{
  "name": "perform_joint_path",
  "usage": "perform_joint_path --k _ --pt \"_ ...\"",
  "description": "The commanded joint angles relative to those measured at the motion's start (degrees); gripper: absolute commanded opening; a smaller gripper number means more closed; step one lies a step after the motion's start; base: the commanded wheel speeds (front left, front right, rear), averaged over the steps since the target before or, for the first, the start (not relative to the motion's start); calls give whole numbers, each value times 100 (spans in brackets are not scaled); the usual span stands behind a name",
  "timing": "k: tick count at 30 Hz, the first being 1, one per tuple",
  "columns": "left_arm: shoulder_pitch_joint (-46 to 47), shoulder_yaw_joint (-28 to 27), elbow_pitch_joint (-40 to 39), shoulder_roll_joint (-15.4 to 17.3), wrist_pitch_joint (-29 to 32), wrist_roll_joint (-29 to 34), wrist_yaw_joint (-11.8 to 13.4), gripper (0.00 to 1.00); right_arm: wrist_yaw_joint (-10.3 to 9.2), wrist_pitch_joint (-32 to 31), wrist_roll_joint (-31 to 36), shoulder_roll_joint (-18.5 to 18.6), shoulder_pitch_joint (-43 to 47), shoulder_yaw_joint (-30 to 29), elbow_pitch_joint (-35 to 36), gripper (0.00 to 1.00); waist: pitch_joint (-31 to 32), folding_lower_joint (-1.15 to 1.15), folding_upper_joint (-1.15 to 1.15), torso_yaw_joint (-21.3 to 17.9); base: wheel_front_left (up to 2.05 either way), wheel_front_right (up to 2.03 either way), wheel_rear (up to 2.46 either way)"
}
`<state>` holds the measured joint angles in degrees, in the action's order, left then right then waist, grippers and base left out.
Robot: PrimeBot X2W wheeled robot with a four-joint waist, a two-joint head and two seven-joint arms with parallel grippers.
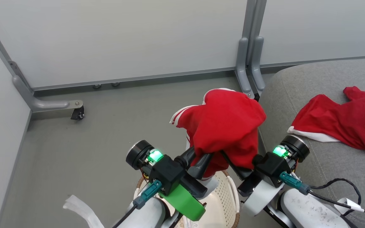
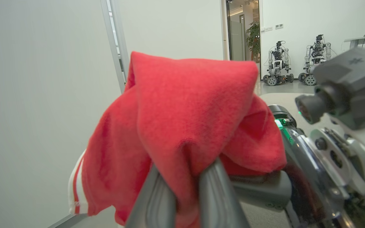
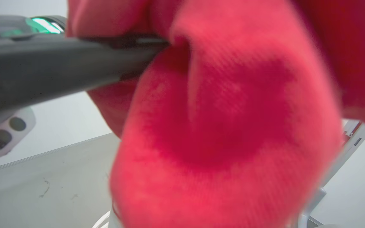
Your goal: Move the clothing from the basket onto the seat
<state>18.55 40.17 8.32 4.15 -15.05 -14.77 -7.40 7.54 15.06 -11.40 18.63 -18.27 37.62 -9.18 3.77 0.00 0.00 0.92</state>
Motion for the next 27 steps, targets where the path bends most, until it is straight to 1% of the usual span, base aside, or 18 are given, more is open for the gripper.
perform_joint_path --k 1,14,22,27 --pt "30 -32 13 20 -17 -34 -15 0 -10 17 -30 -13 62 -26 29 0 5 0 0 2 0 0 0" --pt "-60 -10 3 69 -17 -28 -16 0 -10 17 -57 -54 177 -139 76 0 74 0 0 2 0 0 0" --pt "-112 -1 23 100 -17 -46 -16 0 -10 17 -76 38 208 -121 114 0 101 0 0 -3 0 0 0" --pt "-121 8 18 79 -15 -65 -16 0 -10 17 -82 14 211 -163 149 0 110 0 0 -10 0 0 0"
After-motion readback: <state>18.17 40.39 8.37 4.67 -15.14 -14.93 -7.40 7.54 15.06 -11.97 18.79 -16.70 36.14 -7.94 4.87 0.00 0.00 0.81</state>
